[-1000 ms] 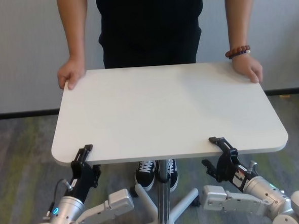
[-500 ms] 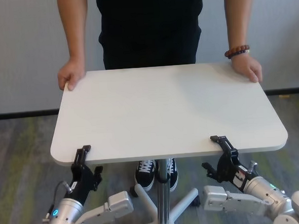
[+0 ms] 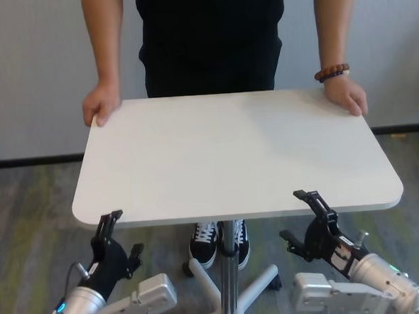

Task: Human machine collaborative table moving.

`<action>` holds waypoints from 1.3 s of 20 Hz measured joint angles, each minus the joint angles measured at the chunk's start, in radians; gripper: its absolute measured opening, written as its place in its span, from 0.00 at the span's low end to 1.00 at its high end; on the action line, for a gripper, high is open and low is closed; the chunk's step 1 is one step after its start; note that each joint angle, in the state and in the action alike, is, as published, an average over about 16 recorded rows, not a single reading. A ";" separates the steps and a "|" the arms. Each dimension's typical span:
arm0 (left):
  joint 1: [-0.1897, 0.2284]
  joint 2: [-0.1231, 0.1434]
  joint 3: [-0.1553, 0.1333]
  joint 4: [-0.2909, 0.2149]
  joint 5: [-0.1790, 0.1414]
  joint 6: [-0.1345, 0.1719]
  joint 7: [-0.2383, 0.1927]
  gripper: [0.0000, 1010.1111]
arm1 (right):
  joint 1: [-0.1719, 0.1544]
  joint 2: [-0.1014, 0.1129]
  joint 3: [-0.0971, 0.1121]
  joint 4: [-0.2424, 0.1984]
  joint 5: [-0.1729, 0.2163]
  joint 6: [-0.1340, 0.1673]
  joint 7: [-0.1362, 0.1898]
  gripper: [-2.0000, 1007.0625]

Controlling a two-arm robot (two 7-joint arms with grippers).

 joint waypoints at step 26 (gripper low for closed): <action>0.326 0.132 -0.277 -0.414 -0.629 -0.130 -0.460 0.99 | -0.277 0.074 0.147 -0.307 0.684 -0.213 0.358 0.99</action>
